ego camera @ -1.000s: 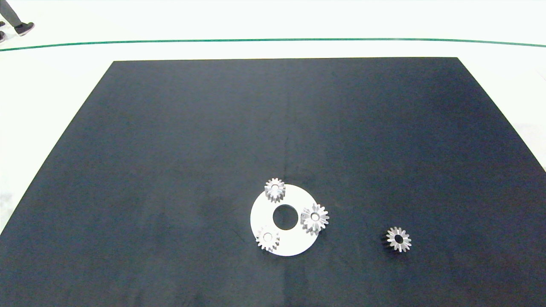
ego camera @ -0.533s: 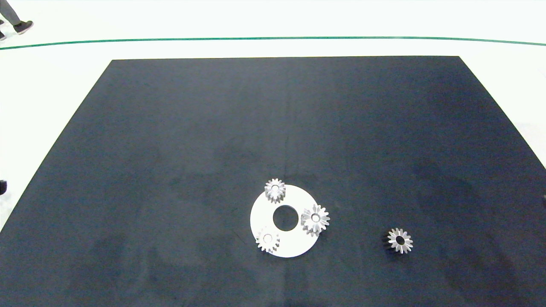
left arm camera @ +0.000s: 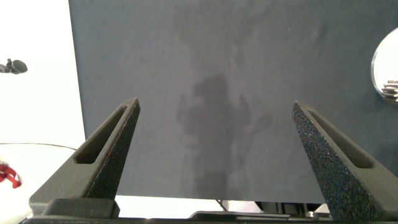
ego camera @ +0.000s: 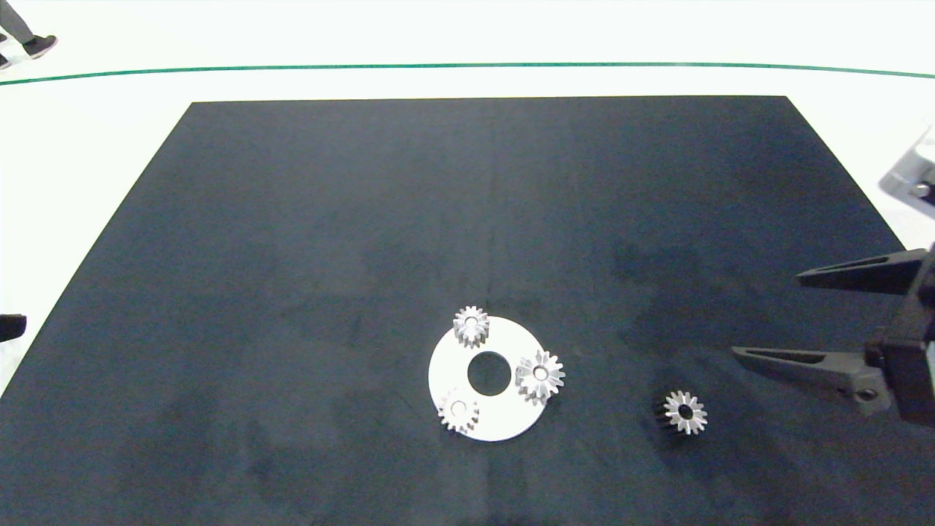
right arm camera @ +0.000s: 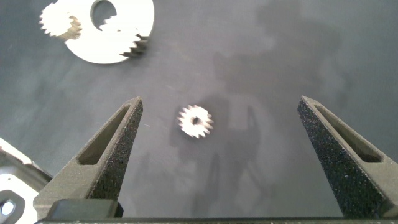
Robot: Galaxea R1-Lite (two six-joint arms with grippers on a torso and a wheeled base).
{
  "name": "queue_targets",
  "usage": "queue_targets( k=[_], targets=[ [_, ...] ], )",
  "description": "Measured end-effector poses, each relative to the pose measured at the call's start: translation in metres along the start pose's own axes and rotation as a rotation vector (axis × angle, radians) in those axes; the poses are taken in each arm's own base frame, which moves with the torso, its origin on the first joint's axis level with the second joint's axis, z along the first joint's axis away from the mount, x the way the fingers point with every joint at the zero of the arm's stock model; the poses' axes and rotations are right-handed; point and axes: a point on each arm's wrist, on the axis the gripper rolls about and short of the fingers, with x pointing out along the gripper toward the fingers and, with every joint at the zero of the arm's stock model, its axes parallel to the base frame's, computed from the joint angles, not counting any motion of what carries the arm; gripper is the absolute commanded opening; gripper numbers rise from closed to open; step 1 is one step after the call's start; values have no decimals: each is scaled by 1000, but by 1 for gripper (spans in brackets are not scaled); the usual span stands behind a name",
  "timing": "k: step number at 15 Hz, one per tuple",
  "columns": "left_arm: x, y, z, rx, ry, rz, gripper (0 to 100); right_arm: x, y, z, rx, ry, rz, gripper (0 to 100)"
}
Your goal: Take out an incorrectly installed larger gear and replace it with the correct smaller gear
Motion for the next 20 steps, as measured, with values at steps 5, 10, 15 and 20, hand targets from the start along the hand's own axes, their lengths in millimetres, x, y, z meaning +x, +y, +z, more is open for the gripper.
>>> queue_targets(
  k=[5,10,15,20],
  targets=[
    [-18,0,-7,21,-62,-9,100,47,41,18,-118,94,60,100],
    [-27,1,-12,35,-95,-16,100,95,65,26,-138,186,91,100],
    [-29,1,-13,36,-99,-18,100,123,85,28,-185,234,106,100],
    [-29,1,-14,39,-97,-17,100,143,95,24,-207,272,99,100]
  ],
)
